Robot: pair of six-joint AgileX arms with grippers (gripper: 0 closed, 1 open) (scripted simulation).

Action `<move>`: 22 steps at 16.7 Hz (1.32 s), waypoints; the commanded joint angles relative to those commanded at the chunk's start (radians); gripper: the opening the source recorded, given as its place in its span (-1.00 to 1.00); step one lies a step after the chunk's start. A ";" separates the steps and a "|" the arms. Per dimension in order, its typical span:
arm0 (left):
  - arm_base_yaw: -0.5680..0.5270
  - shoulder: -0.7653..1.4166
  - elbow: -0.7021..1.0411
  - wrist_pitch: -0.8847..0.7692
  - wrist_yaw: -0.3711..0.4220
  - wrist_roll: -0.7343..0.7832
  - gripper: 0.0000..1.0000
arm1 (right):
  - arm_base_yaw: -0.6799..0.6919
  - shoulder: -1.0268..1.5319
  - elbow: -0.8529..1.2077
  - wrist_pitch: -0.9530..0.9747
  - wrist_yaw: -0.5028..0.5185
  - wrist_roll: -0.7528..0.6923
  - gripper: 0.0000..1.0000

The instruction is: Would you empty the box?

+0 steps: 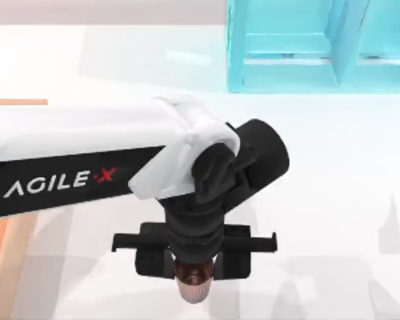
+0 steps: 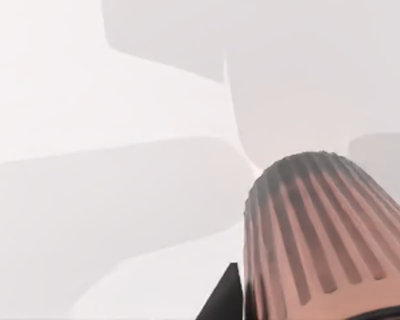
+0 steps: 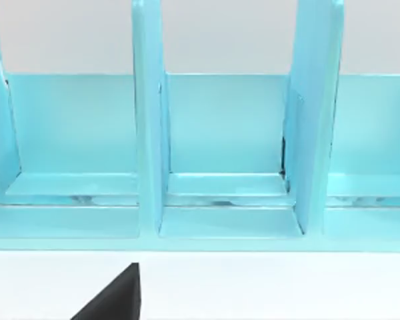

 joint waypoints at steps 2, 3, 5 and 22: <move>0.000 0.009 -0.023 0.031 0.000 0.000 -1.00 | 0.000 0.000 0.000 0.000 0.000 0.000 1.00; 0.000 0.013 -0.033 0.046 0.000 0.000 -1.00 | 0.000 0.000 0.000 0.000 0.000 0.000 1.00; -0.001 0.023 -0.059 0.085 0.000 0.000 -1.00 | 0.000 0.000 0.000 0.000 0.000 0.000 1.00; -0.002 0.028 -0.065 0.092 0.000 -0.001 0.96 | 0.000 0.000 0.000 0.000 0.000 0.000 1.00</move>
